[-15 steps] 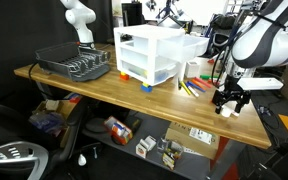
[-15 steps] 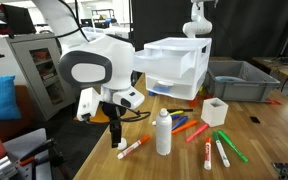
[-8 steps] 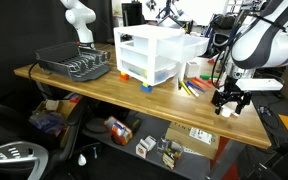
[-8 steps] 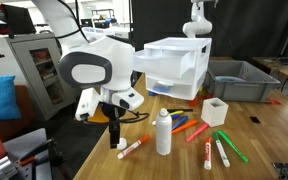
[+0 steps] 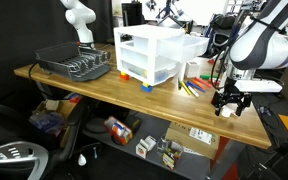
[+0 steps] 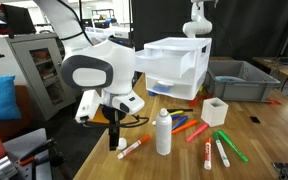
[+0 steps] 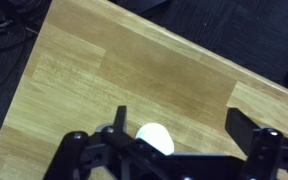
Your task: Pick up the white lid and place it on top of the white bottle.
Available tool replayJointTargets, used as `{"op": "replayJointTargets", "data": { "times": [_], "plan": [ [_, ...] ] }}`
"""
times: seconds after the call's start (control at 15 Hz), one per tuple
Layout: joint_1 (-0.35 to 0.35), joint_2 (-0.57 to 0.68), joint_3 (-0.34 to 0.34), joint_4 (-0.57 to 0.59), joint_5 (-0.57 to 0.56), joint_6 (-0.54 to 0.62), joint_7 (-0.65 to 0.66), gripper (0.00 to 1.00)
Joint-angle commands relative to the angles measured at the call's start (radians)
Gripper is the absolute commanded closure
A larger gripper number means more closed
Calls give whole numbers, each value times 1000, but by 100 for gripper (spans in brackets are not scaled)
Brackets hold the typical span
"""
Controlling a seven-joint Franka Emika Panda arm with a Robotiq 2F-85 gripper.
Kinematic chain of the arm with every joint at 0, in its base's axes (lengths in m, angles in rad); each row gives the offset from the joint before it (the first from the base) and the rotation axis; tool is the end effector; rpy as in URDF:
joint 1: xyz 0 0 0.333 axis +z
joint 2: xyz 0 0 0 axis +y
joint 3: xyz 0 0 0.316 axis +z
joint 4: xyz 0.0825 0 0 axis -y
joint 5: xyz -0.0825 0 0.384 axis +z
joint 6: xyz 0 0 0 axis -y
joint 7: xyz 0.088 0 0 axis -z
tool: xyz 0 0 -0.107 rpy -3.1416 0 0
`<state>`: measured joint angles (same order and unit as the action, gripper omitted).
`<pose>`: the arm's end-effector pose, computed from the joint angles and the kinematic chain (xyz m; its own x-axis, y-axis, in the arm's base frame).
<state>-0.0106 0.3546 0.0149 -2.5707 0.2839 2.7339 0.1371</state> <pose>0.4147 -0.0083 0.1212 0.9009 -0.3818 -0.2064 -0.3972 -0.9170 -0.0372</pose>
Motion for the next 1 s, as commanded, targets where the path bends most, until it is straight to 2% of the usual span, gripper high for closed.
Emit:
{"op": "replayJointTargets", "data": {
  "times": [0.0, 0.47, 0.73, 0.93],
  "plan": [
    [-29, 29, -2, 27, -3, -11, -12, 0],
    [-43, 61, -32, 60, -18, -7, -9, 0],
    [-27, 63, -55, 66, -53, 4, 7, 0],
    [-27, 56, -55, 61, -66, 64, -5, 0]
  ]
}}
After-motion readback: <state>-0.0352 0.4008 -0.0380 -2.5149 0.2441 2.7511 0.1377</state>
